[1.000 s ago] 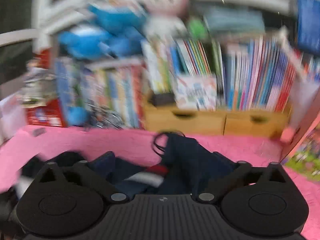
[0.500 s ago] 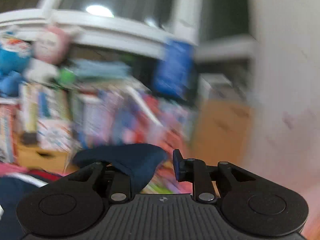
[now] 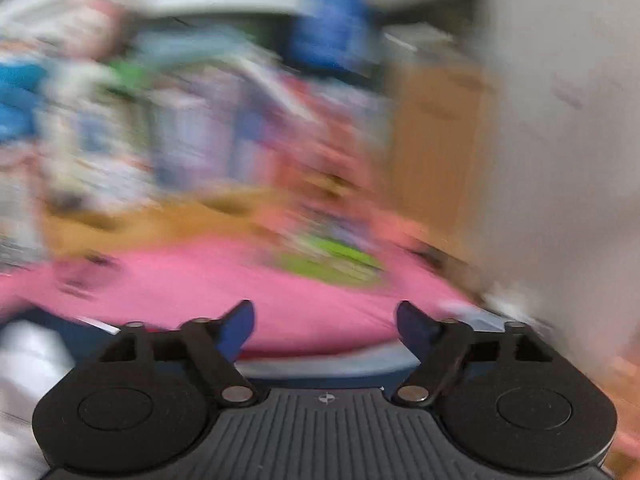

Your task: Fold clothes

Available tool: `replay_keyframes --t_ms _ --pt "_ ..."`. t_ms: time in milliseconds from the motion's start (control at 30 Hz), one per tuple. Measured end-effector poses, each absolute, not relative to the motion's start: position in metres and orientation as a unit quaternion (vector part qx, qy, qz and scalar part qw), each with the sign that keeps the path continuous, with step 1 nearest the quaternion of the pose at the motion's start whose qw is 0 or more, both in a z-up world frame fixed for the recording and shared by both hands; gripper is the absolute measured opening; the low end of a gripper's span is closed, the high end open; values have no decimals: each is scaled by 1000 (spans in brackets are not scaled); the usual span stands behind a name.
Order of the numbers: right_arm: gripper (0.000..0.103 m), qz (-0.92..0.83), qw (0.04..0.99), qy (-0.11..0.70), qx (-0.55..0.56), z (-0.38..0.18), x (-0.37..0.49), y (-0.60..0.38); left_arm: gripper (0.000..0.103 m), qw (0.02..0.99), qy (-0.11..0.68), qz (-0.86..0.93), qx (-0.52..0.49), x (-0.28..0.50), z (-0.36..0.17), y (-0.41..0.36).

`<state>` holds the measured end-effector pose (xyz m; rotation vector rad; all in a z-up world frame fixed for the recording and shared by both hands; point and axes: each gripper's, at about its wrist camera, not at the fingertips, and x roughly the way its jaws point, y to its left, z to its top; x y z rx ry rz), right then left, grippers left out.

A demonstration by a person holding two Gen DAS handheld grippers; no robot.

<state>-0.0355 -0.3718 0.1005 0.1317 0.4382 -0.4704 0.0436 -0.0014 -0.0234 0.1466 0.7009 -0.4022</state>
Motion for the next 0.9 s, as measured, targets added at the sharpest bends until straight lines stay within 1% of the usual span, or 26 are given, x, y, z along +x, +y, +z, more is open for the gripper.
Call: replay_keyframes --t_ms 67,100,200,300,333,367,400,433,500,600,700,733,767,800,833,900 --pt "85 -128 962 220 98 107 2 -341 103 917 340 -195 72 43 -23 -1" --pt "85 -81 961 235 124 105 25 -326 103 917 340 -195 72 44 -23 -1" --pt "85 25 920 325 217 83 104 -282 103 918 339 -195 71 44 -23 -2" --pt "84 3 866 433 251 48 171 -250 103 918 339 -195 70 44 -23 -2" --pt "73 -16 855 456 245 40 182 -241 103 918 338 -196 69 43 -23 -1" --pt "34 -35 844 479 238 33 192 -232 103 918 339 -197 67 44 -23 -1" --pt "14 -41 832 499 239 26 198 -225 103 917 340 -200 64 44 -23 0" --pt "8 -34 828 504 244 26 198 -220 103 916 340 -203 58 44 -23 2" --pt "7 -37 851 467 237 44 195 -215 103 915 340 -211 43 45 -23 7" --pt "7 -4 923 305 233 101 187 -219 103 913 337 -231 7 46 -22 17" --pt "8 32 967 130 217 153 176 -221 103 911 336 -241 -5 45 -22 20" --pt "13 35 974 97 201 160 179 -222 103 911 336 -240 -3 45 -22 19" --pt "22 29 978 83 186 164 185 -223 103 911 337 -240 -1 45 -22 18" --pt "29 15 978 107 176 163 194 -224 103 911 337 -239 2 44 -22 17" --pt "46 6 975 144 170 156 206 -226 103 911 337 -238 4 44 -22 17" --pt "60 0 970 197 145 141 207 -221 103 911 337 -238 5 43 -22 16"
